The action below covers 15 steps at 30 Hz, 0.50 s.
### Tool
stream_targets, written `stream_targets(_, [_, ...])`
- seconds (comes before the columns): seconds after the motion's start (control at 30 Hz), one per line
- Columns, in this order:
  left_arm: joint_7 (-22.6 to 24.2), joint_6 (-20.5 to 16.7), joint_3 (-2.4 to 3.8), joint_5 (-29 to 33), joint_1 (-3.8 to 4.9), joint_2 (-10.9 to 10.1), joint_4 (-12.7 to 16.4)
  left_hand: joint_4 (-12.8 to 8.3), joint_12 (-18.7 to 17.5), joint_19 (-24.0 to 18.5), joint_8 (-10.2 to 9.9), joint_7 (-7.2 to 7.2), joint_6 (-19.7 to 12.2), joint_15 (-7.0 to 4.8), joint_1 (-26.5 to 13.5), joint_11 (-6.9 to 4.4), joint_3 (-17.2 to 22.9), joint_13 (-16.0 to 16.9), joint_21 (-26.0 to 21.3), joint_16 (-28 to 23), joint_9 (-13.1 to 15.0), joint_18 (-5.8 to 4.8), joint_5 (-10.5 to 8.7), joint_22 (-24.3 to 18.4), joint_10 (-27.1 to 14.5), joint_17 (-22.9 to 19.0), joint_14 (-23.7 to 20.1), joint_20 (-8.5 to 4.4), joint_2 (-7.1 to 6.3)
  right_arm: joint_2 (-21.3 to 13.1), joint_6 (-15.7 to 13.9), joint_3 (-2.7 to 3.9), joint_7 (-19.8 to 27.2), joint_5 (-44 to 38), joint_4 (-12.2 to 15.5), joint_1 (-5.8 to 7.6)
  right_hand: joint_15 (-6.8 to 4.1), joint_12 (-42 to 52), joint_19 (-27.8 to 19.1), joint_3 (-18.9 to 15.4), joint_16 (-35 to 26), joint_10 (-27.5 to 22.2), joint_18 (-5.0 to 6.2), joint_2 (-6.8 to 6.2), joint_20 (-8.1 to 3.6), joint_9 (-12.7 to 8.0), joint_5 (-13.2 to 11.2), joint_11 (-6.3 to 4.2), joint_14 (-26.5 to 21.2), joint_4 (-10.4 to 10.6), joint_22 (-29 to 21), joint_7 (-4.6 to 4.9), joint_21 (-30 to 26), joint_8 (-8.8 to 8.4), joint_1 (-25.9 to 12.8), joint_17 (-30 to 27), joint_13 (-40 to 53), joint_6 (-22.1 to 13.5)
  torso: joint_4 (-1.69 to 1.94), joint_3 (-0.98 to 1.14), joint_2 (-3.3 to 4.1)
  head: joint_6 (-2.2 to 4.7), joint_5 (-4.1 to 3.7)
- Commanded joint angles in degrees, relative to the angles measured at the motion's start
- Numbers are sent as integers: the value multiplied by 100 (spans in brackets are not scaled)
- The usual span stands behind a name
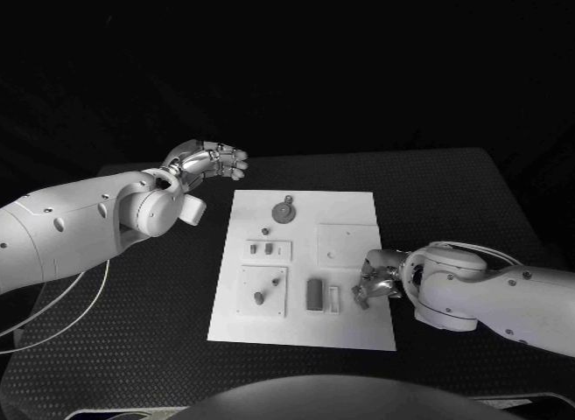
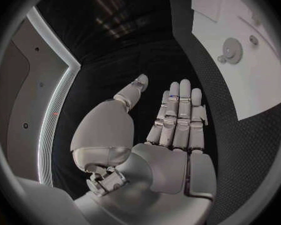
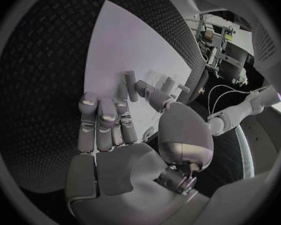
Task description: Assemble the parts on the task board
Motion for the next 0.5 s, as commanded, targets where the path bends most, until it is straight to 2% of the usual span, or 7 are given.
stream_targets(0.03, [32,84,4,2,7,12,13,30,14,20,27,-17,-24,6,-57,-9,13,-6,-20,-29,-9,32,14,8,-17,8,39,15,8,35,-428,-7,86,1568,21,-10,-8,-27,55,-14,-37,55,173,-38,-2,-676,-32,-1,49,21,-15,48,24,24,-113,-23,10,7,0,-4,1,-3,4])
stream_targets(0.07, [31,85,4,2,7,8,13,29,14,20,27,-17,-24,5,-57,-9,13,-6,-20,-30,-9,32,15,8,-17,8,39,15,7,49,-446,-6,85,1725,23,4,-11,-31,61,-7,-46,56,173,-53,-9,-683,-107,-4,49,30,-22,46,26,21,-131,-32,10,8,0,-4,1,-3,4])
stream_targets(0.1, [28,92,4,2,7,8,13,29,14,20,27,-17,-24,5,-56,-9,13,-6,-21,-30,-9,32,15,9,-17,9,39,14,7,66,-442,-6,89,1793,31,14,-13,-37,67,-16,-54,53,173,-74,-18,-691,-304,-4,49,54,-33,47,27,14,-169,-37,11,5,-2,-4,1,-6,3])
stream_targets(0.33, [23,102,4,0,7,10,16,29,14,20,28,-17,-25,5,-56,-9,13,-7,-22,-33,-10,32,15,11,-18,12,40,14,5,113,-568,-6,62,2015,39,16,-12,-42,63,-50,-62,43,173,-57,-27,-702,-339,-1,44,33,-43,52,29,4,-229,-42,16,-4,3,-4,2,-8,6])
stream_targets(0.5, [21,102,4,-1,7,5,21,28,13,19,28,-17,-26,5,-54,-9,14,-7,-24,-35,-10,32,16,12,-18,15,40,14,4,163,-459,-6,17,2158,6,17,-13,-43,62,-61,-63,40,173,-73,-30,-705,-318,-1,42,25,-47,52,30,2,-250,-40,18,-3,-3,-5,2,-14,18])
